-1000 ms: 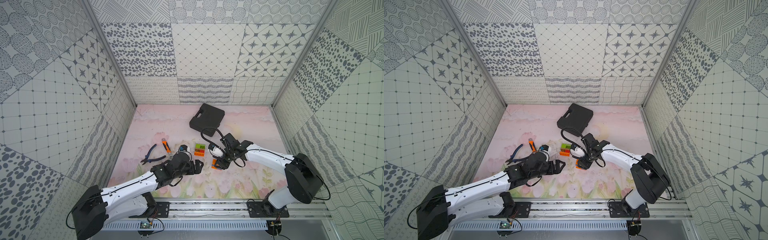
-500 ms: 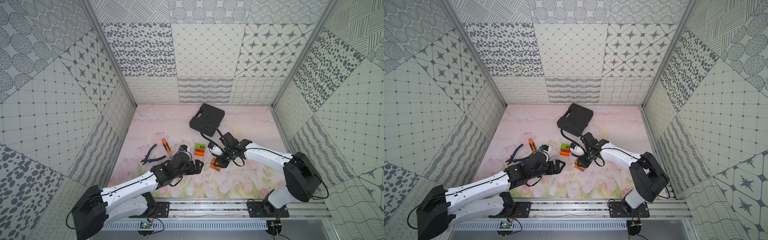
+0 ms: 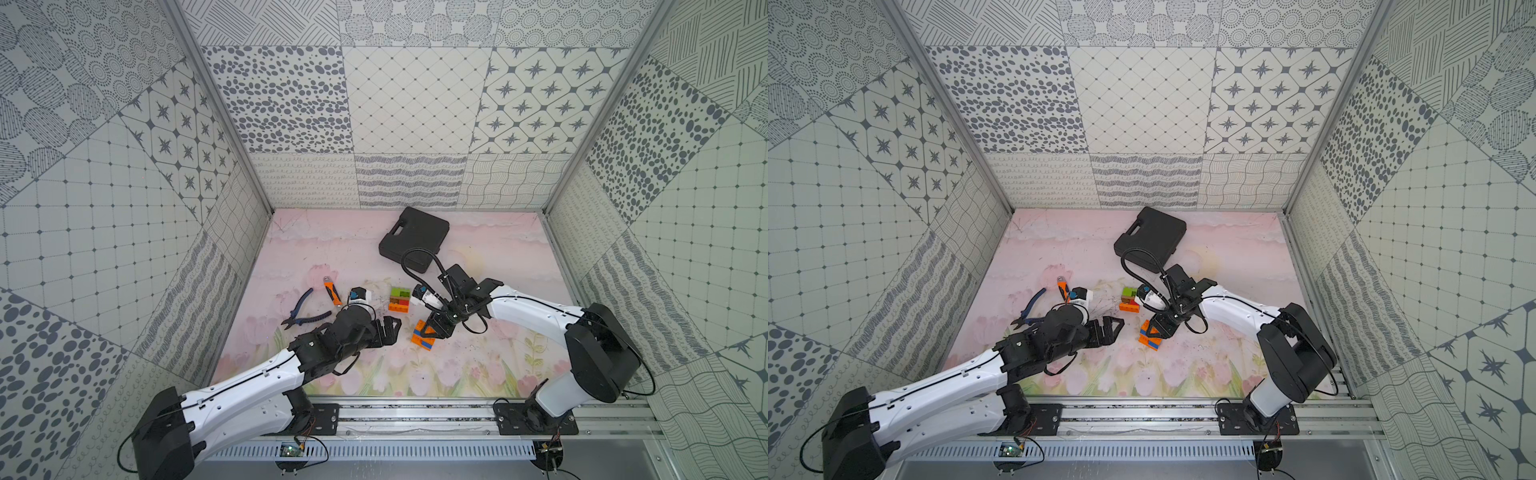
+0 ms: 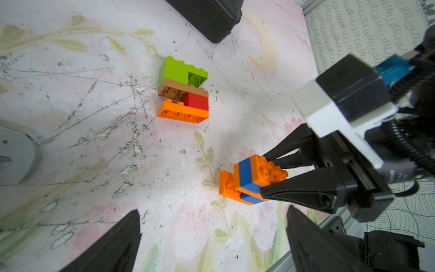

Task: Assemble the number 5 with lego
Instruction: Adjust the lego brick at the center of the board.

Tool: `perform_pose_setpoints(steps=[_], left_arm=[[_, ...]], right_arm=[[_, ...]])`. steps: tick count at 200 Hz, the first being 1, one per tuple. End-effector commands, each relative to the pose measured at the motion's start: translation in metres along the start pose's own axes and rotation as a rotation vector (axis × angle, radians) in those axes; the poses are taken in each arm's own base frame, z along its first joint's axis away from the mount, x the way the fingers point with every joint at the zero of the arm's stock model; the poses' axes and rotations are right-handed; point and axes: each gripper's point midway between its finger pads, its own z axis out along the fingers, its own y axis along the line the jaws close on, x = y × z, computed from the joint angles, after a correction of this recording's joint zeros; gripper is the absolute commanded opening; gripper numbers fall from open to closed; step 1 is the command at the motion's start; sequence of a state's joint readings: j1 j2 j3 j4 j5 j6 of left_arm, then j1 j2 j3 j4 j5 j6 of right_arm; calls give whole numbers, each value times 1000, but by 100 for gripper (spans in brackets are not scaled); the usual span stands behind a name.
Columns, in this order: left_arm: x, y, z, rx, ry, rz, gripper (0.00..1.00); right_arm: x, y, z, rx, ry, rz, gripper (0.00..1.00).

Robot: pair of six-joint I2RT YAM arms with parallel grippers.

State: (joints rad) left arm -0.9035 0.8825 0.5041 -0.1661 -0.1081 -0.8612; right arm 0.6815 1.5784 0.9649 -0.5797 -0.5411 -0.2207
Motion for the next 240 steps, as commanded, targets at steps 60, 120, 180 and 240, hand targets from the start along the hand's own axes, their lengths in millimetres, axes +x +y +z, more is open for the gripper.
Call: perform_pose_setpoints(steps=[60, 120, 180, 240], left_arm=[[-6, 21, -16, -77, -71, 21, 100], [-4, 16, -10, -65, -52, 16, 100], [-3, 13, -7, -56, -36, 15, 100], [-3, 12, -6, -51, -34, 18, 100]], right_arm=[[-17, 33, 31, -222, 56, -164, 32], [-16, 27, 41, -236, 120, -197, 41], [-23, 16, 46, -195, 134, -206, 55], [-36, -2, 45, -72, 105, -228, 61]])
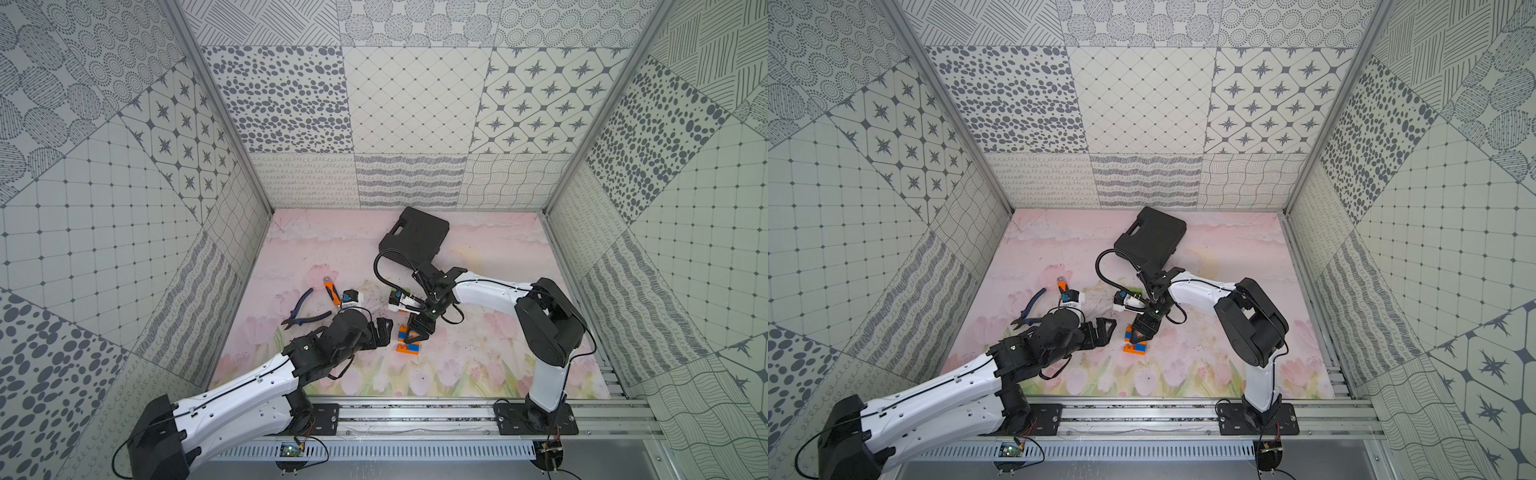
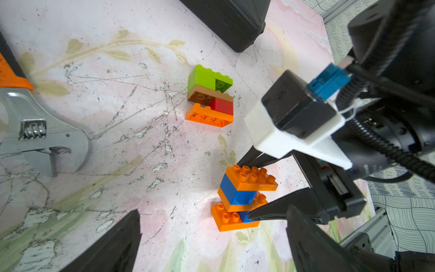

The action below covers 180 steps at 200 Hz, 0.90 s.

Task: Assemble the number 5 with lego
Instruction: Adjust the lego brick at the center of the board, then reset both arms

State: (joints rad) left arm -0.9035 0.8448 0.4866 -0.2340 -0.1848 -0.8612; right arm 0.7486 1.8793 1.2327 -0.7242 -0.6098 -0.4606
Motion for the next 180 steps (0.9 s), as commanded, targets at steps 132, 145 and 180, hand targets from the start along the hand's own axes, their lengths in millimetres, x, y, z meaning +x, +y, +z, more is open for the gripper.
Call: perform_pose_setpoints(steps=[132, 145, 180], left_arm=[[-76, 37, -32, -352, -277, 203, 100], [-94, 50, -37, -433, -336, 207, 100], [-137, 99, -45, -649, -462, 163, 100]], right_arm=[[9, -79, -222, 1135, -618, 286, 93], [44, -93, -247, 1270, -657, 434, 99], [123, -125, -276, 1395, -756, 708, 99]])
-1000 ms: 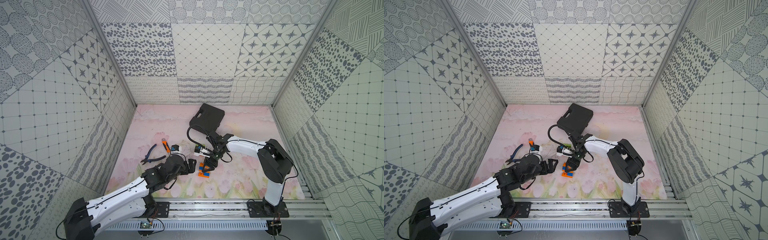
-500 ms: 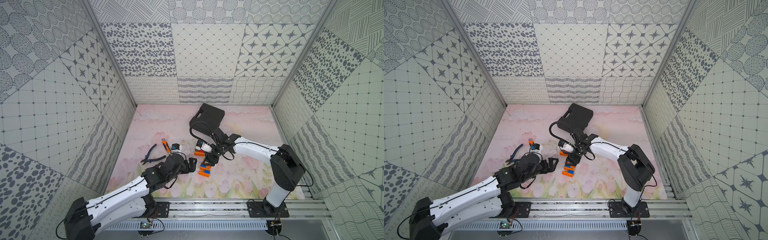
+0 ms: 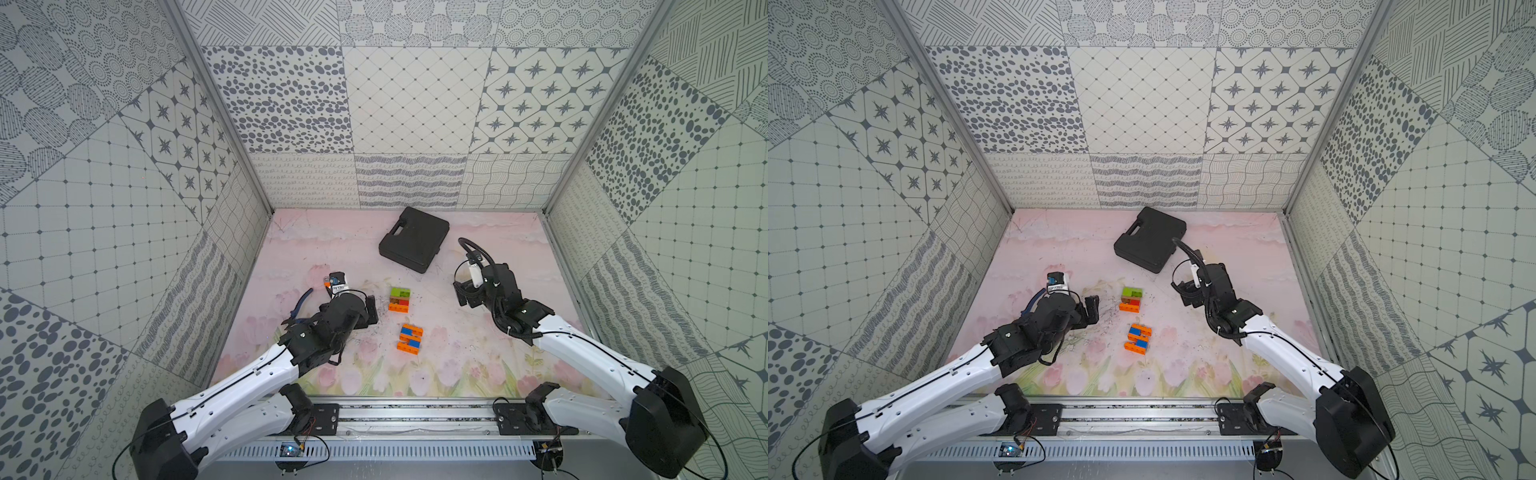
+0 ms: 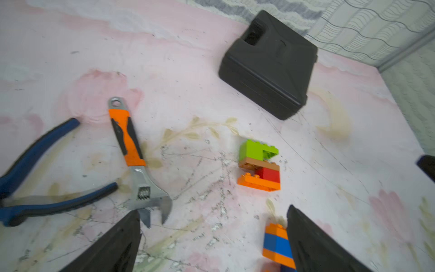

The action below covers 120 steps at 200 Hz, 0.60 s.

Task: Assemble the number 5 with lego
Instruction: Reset both arms

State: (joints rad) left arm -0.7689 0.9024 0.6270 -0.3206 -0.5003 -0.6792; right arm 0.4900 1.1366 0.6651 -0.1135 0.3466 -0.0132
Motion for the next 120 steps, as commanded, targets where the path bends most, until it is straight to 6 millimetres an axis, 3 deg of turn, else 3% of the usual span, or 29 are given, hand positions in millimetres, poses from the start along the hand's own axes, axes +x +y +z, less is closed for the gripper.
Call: perform_pose_setpoints(steps=[1, 18, 20, 25, 53, 69, 120], left_arm=[[-48, 64, 9, -332, -193, 78, 100], [-63, 83, 16, -436, -229, 134, 100], [-64, 85, 17, -443, -233, 143, 100], [-67, 88, 22, -460, -242, 168, 100], [-61, 112, 54, -508, -168, 236, 100], [-57, 123, 64, -535, -160, 248, 100], [-42, 132, 95, -425, -196, 208, 100]], right_arm=[[5, -60, 3, 207, -80, 225, 99], [18, -83, 11, 241, -73, 290, 99], [29, -84, 14, 245, -50, 289, 99], [34, -88, 18, 244, -44, 293, 99], [53, -96, 44, 220, -11, 304, 99], [53, -95, 52, 183, -48, 333, 99], [26, -79, 74, 70, -134, 233, 99]])
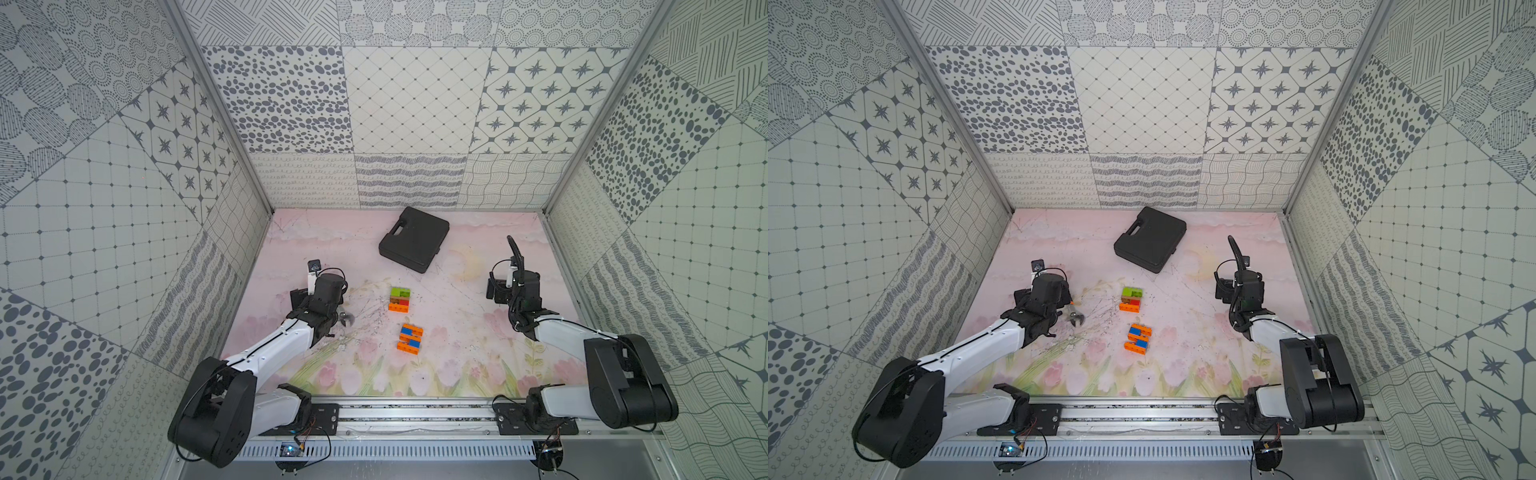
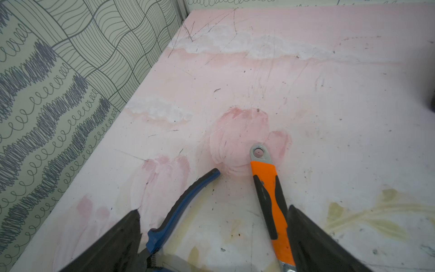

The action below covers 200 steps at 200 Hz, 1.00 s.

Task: Assemble the number 5 with lego
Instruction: Reset both arms

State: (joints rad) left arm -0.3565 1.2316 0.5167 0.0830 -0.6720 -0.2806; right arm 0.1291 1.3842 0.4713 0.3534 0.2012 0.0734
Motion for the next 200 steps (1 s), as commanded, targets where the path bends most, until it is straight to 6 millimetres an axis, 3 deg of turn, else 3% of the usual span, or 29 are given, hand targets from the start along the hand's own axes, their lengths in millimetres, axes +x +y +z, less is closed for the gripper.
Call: perform_pose_setpoints(steps=[1, 15, 36, 68, 87, 107, 123, 141, 149, 167, 200], left_arm=[[-22, -12, 18, 74, -138, -11, 100], [-18, -19, 24, 100, -172, 17, 100], [-30, -26, 27, 161, -240, -4, 99], [-27, -24, 39, 189, -187, 16, 100], [-33, -21, 39, 197, -251, 30, 99], [-29, -24, 45, 235, -269, 33, 100], [-28, -22, 51, 233, -294, 16, 99], [-13, -18, 58, 281, -243, -41, 99], [-19, -15, 61, 260, -302, -38, 99], [-16, -9, 73, 250, -209, -82, 100], [-15, -8, 72, 253, -190, -97, 100]], right_arm=[[-43, 23, 5, -112, -145, -38, 99], [-42, 26, 10, -122, -132, -64, 99], [-43, 29, 5, -146, -159, -82, 99], [-39, 40, 1, -211, -225, -158, 99], [-39, 19, 4, -121, -242, -80, 99], [-28, 18, 9, -161, -260, -63, 99], [-34, 17, 9, -161, -295, -50, 99], [-33, 15, 11, -159, -281, -41, 99], [-34, 10, 13, -134, -265, -25, 99], [-32, 0, 17, -97, -241, 10, 99], [-32, -1, 18, -92, -239, 13, 99]])
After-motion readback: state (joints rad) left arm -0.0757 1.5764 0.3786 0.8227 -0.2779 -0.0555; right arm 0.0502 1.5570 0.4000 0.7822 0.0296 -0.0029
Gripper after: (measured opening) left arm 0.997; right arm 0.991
